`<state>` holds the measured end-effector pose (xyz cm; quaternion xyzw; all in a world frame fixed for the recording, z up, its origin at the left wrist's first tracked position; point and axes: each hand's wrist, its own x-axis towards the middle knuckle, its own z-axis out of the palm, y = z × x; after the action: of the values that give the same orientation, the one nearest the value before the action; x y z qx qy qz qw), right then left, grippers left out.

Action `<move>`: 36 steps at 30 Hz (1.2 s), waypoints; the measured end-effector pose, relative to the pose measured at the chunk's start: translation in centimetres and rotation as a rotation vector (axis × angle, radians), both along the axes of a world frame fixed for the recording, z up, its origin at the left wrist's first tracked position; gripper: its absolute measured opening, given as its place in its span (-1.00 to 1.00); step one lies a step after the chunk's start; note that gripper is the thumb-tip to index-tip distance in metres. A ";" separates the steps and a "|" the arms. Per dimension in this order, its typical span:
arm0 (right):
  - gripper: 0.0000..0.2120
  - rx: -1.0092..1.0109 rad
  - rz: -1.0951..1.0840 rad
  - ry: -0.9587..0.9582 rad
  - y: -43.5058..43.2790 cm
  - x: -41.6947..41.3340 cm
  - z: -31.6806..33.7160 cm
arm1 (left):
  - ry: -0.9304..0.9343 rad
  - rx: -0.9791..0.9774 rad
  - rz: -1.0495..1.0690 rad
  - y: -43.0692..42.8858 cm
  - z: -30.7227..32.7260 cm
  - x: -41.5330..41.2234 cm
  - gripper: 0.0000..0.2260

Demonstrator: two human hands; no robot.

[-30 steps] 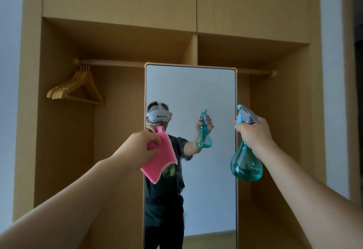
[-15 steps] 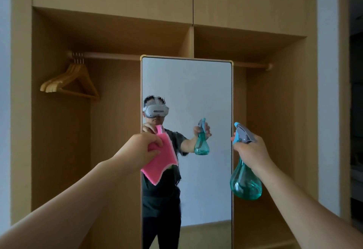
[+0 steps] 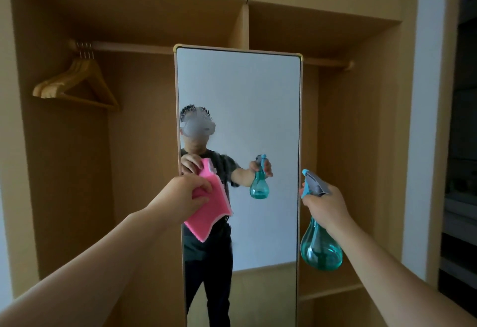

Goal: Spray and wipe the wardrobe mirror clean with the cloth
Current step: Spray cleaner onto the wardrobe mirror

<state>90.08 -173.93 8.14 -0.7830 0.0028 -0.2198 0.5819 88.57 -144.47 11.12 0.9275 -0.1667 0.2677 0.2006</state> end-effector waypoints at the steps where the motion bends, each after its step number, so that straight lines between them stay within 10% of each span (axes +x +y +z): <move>1: -0.78 0.000 -0.005 -0.002 0.0 0.0 -0.1 | -0.001 -0.002 -0.003 0.0 0.0 0.0 -0.81; 36: -0.96 0.030 0.111 -0.115 6.7 1.1 -1.3 | 0.055 -0.122 0.108 6.2 -1.5 -2.2 -0.83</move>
<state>91.23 -167.21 6.80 -0.7593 -0.0704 -0.2317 0.6041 86.34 -138.30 9.59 0.9282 -0.0944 0.2622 0.2466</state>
